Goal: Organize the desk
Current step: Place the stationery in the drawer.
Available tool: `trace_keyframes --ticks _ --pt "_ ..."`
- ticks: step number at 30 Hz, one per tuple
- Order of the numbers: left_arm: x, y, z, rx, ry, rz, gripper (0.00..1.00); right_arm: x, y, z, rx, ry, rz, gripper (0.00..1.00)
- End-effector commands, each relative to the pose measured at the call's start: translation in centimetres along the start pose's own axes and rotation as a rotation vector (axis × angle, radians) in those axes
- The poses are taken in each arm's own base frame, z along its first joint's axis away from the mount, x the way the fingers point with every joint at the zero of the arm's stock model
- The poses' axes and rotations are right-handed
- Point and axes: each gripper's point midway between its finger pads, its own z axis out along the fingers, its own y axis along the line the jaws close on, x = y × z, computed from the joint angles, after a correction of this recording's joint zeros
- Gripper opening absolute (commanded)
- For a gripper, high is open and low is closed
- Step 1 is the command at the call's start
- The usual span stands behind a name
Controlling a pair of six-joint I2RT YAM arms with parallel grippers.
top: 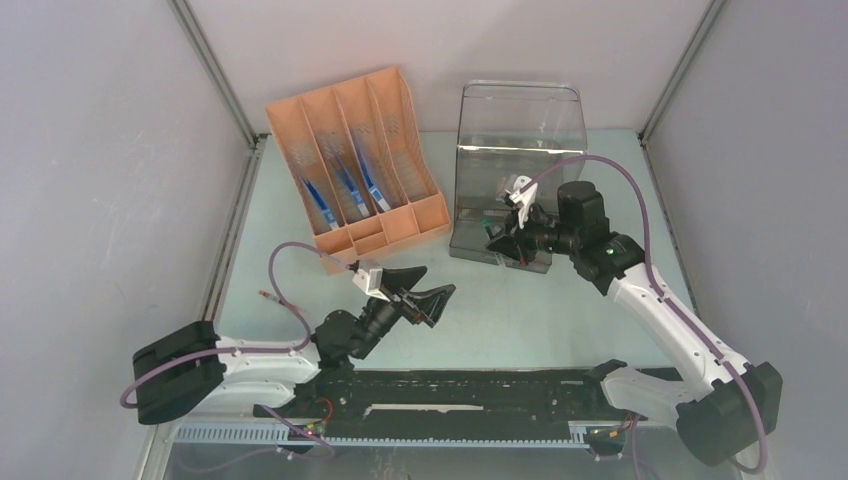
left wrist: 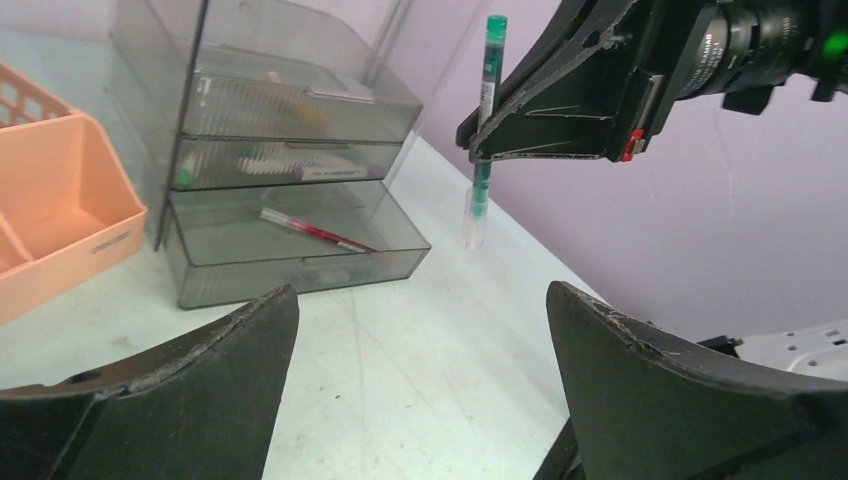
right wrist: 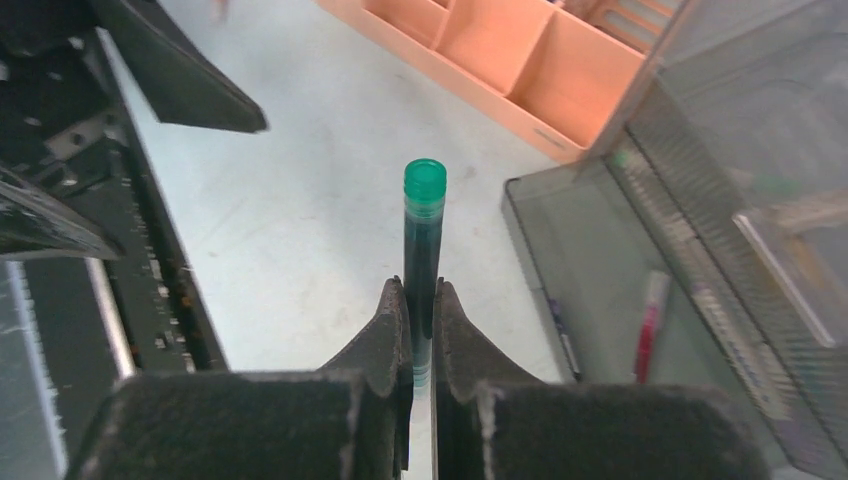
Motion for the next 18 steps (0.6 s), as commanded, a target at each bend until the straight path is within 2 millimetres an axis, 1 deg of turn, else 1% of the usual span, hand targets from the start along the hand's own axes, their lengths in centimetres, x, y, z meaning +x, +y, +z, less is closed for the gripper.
trace_keyframes --ticks 1,5,9,14,18 --pt "-0.2 2.4 -1.0 -0.096 0.01 0.071 1.0 0.6 -3.3 -0.5 0.159 0.045 -0.113 0.0" --pt "0.1 3.9 -1.8 -0.16 0.039 0.098 1.0 1.6 -6.1 -0.7 0.281 0.106 -0.153 0.0" --pt "0.3 5.4 -2.6 -0.219 0.058 0.122 1.0 2.8 -8.0 -0.4 0.351 0.157 -0.183 0.0" --pt "0.4 7.2 -3.9 -0.279 0.059 0.121 1.0 5.0 -11.2 -0.1 0.477 0.24 -0.239 0.0" --pt "0.4 8.5 -4.9 -0.314 0.052 0.113 1.0 6.5 -12.5 0.3 0.511 0.296 -0.245 0.0"
